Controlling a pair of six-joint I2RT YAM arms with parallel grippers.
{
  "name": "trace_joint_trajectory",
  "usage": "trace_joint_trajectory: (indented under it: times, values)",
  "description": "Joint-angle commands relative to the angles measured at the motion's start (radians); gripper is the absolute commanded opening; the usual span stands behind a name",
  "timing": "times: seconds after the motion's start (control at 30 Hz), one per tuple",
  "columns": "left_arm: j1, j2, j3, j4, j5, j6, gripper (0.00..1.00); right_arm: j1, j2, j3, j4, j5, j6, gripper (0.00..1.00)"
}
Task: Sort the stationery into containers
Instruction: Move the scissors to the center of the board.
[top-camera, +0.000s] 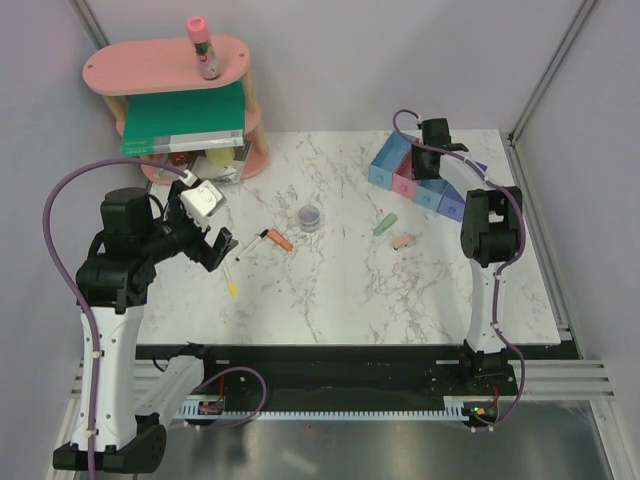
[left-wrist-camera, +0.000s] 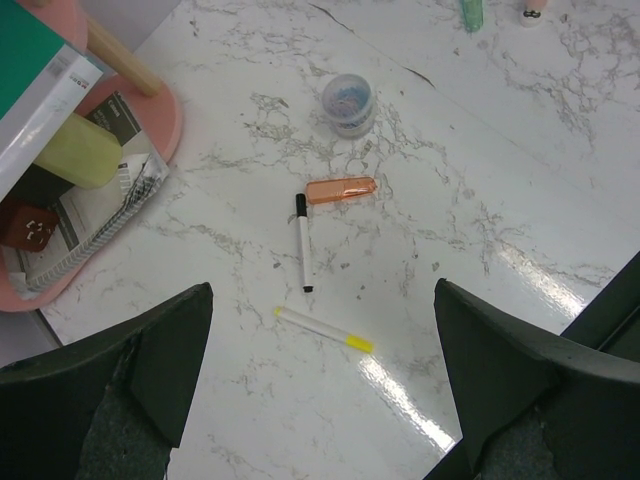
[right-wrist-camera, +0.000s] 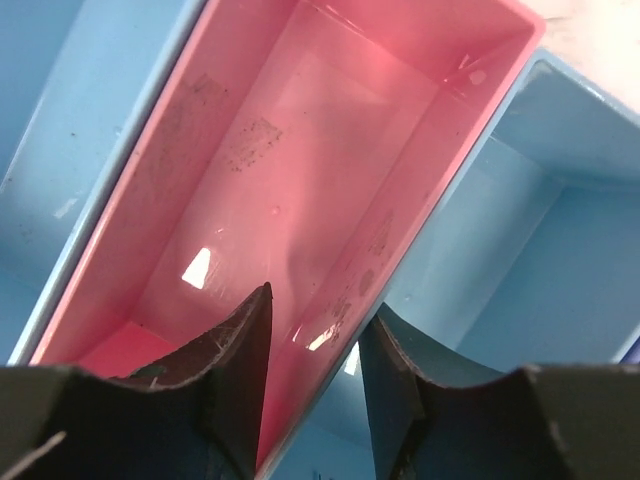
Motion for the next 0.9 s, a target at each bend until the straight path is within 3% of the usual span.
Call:
trace_joint_trajectory:
  times: [0.0, 0.47, 0.87]
  values:
    - [0.0, -0.008, 0.026, 0.003, 0.047, 0.004, 0.99, 0.089, -0.065, -0.037, 0.033, -0.014, -0.051, 0.45]
    - [0.0, -0.058, -0.034, 0.003, 0.055, -0.009, 0.99, 0.284, -0.047, -0.024, 0.063, 0.008, -0.106, 0.45]
    - [0.0, -0.097, -0.082, 0.005, 0.066, -0.018, 0.99, 0.379, 0.002, 0.026, 0.085, 0.035, -0.014, 0.44]
